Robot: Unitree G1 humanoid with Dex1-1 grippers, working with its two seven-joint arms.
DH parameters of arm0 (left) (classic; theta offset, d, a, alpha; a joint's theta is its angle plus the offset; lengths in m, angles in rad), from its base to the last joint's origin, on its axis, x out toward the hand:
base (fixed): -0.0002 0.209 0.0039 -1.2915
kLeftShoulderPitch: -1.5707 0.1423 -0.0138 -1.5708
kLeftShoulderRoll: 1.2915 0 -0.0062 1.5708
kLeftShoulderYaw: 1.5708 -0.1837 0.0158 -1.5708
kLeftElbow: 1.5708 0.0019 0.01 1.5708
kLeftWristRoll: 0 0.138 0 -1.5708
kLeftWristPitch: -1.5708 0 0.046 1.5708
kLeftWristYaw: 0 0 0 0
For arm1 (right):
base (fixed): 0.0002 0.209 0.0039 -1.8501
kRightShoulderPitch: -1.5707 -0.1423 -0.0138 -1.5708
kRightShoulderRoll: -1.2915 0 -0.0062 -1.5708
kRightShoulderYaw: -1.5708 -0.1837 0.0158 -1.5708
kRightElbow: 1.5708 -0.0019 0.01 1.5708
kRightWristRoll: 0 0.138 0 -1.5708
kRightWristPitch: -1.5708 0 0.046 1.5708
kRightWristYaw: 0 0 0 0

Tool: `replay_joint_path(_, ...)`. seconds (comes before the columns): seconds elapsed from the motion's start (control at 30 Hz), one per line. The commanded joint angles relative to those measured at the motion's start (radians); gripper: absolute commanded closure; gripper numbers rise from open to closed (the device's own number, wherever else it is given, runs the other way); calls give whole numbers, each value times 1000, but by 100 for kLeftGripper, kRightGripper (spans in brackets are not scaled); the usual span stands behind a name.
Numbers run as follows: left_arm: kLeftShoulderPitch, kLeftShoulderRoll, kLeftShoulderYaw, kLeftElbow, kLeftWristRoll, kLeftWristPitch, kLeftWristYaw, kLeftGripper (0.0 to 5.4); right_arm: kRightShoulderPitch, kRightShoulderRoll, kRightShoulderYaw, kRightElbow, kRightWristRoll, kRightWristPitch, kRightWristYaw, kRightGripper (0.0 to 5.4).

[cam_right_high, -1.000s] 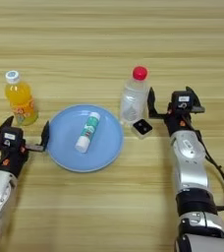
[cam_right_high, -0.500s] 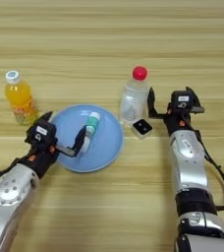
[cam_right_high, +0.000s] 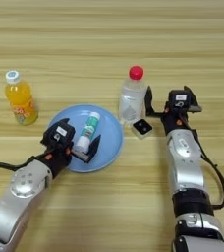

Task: Move the objects on the table

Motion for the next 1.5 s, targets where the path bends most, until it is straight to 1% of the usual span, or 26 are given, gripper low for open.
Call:
replay_joint_path(0.03,-35,-1,-5,54,18,-7,-1,0,10,7,2,-24,0,22,-1,2)
replay_joint_path(0.17,-51,0,-3,94,23,-11,2,0,11,6,3,-27,2,25,0,2)
replay_joint_path(0.37,-62,-1,-7,121,28,-21,3,0,12,5,2,-30,3,31,1,2)
replay_joint_path(0.87,-69,-2,-3,152,29,-35,6,0,0,-11,-39,1,-7,46,-72,2)
replay_joint_path(1.2,-76,-2,-2,171,35,-36,9,0,-4,-12,-50,8,-4,51,-71,2)
replay_joint_path(1.3,-81,2,-2,182,50,-35,13,0,-4,-12,-50,8,-3,51,-72,2)
replay_joint_path(1.4,-96,21,-15,210,99,-54,32,0,-5,-12,-51,9,-2,52,-71,2)
replay_joint_path(1.5,-104,25,-18,236,119,-57,33,0,-5,-11,-53,8,1,55,-69,2)
